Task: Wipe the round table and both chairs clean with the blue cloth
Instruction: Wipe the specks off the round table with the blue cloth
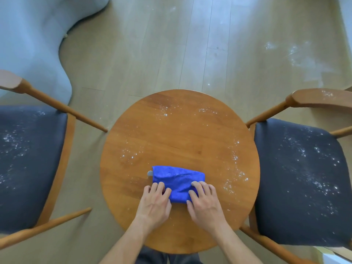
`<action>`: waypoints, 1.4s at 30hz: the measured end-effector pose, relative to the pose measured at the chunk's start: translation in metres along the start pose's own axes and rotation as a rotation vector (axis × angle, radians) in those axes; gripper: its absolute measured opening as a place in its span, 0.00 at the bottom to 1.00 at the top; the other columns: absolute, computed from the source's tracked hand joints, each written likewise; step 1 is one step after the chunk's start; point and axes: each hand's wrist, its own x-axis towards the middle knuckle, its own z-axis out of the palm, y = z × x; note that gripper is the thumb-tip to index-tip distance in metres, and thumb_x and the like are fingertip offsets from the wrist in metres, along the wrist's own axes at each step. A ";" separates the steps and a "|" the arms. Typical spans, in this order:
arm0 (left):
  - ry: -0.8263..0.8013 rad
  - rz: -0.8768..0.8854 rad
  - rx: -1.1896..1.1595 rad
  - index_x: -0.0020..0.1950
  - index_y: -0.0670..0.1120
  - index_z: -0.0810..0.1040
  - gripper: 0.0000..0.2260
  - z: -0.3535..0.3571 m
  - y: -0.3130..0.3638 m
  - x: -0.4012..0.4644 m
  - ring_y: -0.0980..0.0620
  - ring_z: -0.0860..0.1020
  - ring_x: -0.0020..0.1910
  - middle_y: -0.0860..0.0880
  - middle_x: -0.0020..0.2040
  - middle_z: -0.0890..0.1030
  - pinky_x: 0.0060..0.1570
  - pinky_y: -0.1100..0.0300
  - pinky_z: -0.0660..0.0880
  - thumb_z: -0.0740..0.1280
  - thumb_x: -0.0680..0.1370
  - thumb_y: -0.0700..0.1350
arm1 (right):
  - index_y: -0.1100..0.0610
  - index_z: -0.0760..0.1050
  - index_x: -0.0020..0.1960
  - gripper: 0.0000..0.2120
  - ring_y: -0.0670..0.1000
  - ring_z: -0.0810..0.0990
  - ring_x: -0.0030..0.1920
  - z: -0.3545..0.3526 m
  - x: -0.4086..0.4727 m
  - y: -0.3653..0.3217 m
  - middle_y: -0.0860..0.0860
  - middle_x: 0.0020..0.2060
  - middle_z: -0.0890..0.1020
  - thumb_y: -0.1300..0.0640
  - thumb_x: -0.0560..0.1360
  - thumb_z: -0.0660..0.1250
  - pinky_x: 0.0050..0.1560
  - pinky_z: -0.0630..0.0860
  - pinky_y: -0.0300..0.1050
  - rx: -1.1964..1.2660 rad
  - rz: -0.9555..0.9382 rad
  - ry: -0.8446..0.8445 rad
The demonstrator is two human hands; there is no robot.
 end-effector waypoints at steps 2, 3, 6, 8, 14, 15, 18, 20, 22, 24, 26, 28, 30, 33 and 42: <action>0.011 0.008 -0.005 0.37 0.46 0.76 0.08 -0.002 -0.003 0.002 0.47 0.73 0.32 0.48 0.35 0.74 0.31 0.55 0.73 0.74 0.61 0.42 | 0.56 0.80 0.52 0.16 0.60 0.78 0.59 0.002 0.010 0.000 0.57 0.60 0.79 0.54 0.66 0.72 0.57 0.75 0.58 0.014 -0.074 -0.015; 0.021 0.011 -0.013 0.37 0.46 0.77 0.09 -0.002 -0.005 0.002 0.47 0.73 0.32 0.48 0.34 0.74 0.30 0.55 0.73 0.74 0.60 0.41 | 0.54 0.79 0.58 0.22 0.61 0.76 0.63 0.004 0.017 0.000 0.57 0.64 0.77 0.53 0.64 0.73 0.60 0.74 0.61 0.014 -0.120 -0.057; 0.099 -0.029 -0.037 0.38 0.45 0.78 0.06 -0.003 -0.017 0.005 0.47 0.74 0.32 0.48 0.35 0.75 0.29 0.56 0.72 0.67 0.63 0.38 | 0.47 0.72 0.68 0.34 0.62 0.68 0.71 0.007 0.040 0.000 0.57 0.72 0.68 0.46 0.62 0.73 0.65 0.67 0.66 -0.018 -0.244 -0.199; 0.149 -0.078 -0.071 0.39 0.43 0.79 0.10 -0.003 -0.028 0.008 0.45 0.75 0.33 0.47 0.36 0.76 0.29 0.56 0.72 0.58 0.67 0.38 | 0.44 0.68 0.71 0.38 0.63 0.66 0.72 0.012 0.052 0.000 0.57 0.74 0.65 0.41 0.62 0.72 0.66 0.66 0.67 -0.059 -0.284 -0.282; 0.235 -0.182 -0.105 0.45 0.43 0.80 0.14 -0.001 -0.058 0.019 0.44 0.77 0.40 0.46 0.43 0.78 0.35 0.53 0.74 0.56 0.68 0.40 | 0.45 0.66 0.73 0.36 0.63 0.66 0.71 0.043 0.051 0.000 0.58 0.74 0.64 0.38 0.66 0.65 0.64 0.68 0.67 -0.028 -0.264 -0.283; 0.247 -0.192 -0.111 0.45 0.43 0.80 0.14 -0.001 -0.060 0.021 0.44 0.77 0.41 0.46 0.44 0.78 0.36 0.53 0.74 0.56 0.68 0.40 | 0.46 0.67 0.72 0.36 0.63 0.67 0.71 0.046 0.050 -0.001 0.58 0.73 0.65 0.38 0.66 0.65 0.64 0.68 0.67 -0.020 -0.257 -0.259; 0.261 -0.192 -0.132 0.48 0.42 0.80 0.15 0.002 -0.059 0.032 0.45 0.75 0.48 0.45 0.47 0.79 0.40 0.51 0.74 0.56 0.69 0.42 | 0.47 0.69 0.71 0.34 0.62 0.68 0.70 0.053 0.045 -0.003 0.58 0.72 0.67 0.38 0.67 0.65 0.65 0.68 0.66 -0.004 -0.176 -0.194; 0.242 -0.183 -0.137 0.51 0.43 0.80 0.16 0.000 -0.057 0.043 0.46 0.73 0.52 0.45 0.50 0.79 0.45 0.52 0.72 0.56 0.70 0.43 | 0.47 0.68 0.71 0.33 0.62 0.68 0.71 0.057 0.047 -0.007 0.58 0.73 0.66 0.38 0.69 0.64 0.66 0.68 0.65 0.008 -0.042 -0.153; 0.213 -0.162 -0.140 0.53 0.42 0.79 0.17 -0.002 -0.057 0.056 0.45 0.73 0.55 0.45 0.54 0.78 0.49 0.52 0.70 0.55 0.72 0.45 | 0.49 0.68 0.72 0.32 0.62 0.67 0.71 0.058 0.057 -0.007 0.59 0.73 0.66 0.38 0.70 0.63 0.67 0.64 0.65 0.026 0.115 -0.098; 0.177 -0.139 -0.137 0.56 0.40 0.79 0.19 -0.004 -0.056 0.072 0.43 0.75 0.59 0.44 0.57 0.78 0.52 0.50 0.72 0.55 0.73 0.45 | 0.51 0.69 0.72 0.32 0.63 0.67 0.71 0.054 0.076 0.008 0.60 0.72 0.67 0.39 0.71 0.63 0.68 0.63 0.65 0.025 0.211 -0.049; 0.122 -0.121 -0.116 0.58 0.39 0.79 0.21 -0.003 -0.054 0.087 0.40 0.76 0.61 0.41 0.60 0.78 0.54 0.46 0.75 0.54 0.74 0.45 | 0.52 0.70 0.71 0.31 0.62 0.67 0.71 0.048 0.098 0.042 0.61 0.72 0.67 0.39 0.72 0.62 0.68 0.65 0.65 -0.005 0.241 0.000; 0.044 -0.087 -0.082 0.62 0.38 0.78 0.23 0.002 -0.047 0.104 0.38 0.75 0.64 0.40 0.64 0.76 0.58 0.44 0.74 0.53 0.75 0.47 | 0.53 0.69 0.72 0.30 0.62 0.66 0.72 0.038 0.116 0.089 0.60 0.72 0.67 0.40 0.73 0.62 0.68 0.64 0.65 -0.056 0.269 0.054; -0.020 -0.036 -0.038 0.67 0.40 0.75 0.27 0.011 -0.035 0.118 0.37 0.70 0.69 0.40 0.69 0.72 0.64 0.40 0.70 0.51 0.77 0.53 | 0.53 0.66 0.74 0.31 0.61 0.63 0.74 0.030 0.123 0.139 0.59 0.74 0.63 0.41 0.75 0.61 0.71 0.60 0.64 -0.120 0.331 0.081; -0.068 -0.031 0.018 0.74 0.45 0.67 0.33 0.026 -0.023 0.130 0.35 0.62 0.73 0.39 0.73 0.66 0.69 0.36 0.60 0.41 0.79 0.62 | 0.53 0.58 0.77 0.32 0.59 0.56 0.76 0.025 0.111 0.194 0.56 0.77 0.56 0.40 0.77 0.58 0.73 0.53 0.60 -0.129 0.542 0.057; -0.038 -0.068 -0.016 0.74 0.47 0.67 0.27 0.033 -0.020 0.130 0.37 0.60 0.74 0.40 0.75 0.64 0.70 0.36 0.57 0.48 0.79 0.56 | 0.53 0.66 0.74 0.32 0.60 0.60 0.75 0.071 0.020 0.065 0.58 0.75 0.61 0.40 0.73 0.63 0.71 0.61 0.62 -0.020 0.496 0.189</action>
